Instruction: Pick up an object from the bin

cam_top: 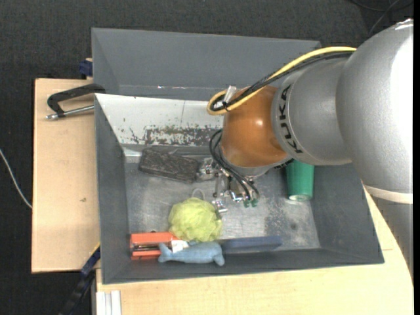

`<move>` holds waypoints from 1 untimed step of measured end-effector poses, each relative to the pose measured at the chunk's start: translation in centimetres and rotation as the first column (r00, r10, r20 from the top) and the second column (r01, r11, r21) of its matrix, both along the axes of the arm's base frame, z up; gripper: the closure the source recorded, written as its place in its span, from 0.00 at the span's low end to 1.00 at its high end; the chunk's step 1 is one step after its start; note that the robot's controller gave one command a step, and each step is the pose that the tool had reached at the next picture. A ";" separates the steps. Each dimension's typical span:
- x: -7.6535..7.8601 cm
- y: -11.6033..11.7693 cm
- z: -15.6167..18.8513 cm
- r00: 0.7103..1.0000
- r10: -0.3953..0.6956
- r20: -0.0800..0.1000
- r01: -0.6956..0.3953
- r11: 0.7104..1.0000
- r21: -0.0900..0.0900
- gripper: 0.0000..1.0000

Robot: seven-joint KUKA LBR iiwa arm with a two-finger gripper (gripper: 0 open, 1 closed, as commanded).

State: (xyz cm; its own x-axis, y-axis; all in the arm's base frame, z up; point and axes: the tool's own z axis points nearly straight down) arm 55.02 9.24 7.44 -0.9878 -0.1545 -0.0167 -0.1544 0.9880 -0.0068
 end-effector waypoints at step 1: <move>-2.0 0.6 0.1 0.993 0.120 -0.004 -0.120 0.993 0.001 1.00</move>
Offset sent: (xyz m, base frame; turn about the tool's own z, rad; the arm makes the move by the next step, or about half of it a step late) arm 0.0000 0.0000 0.0000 0.0000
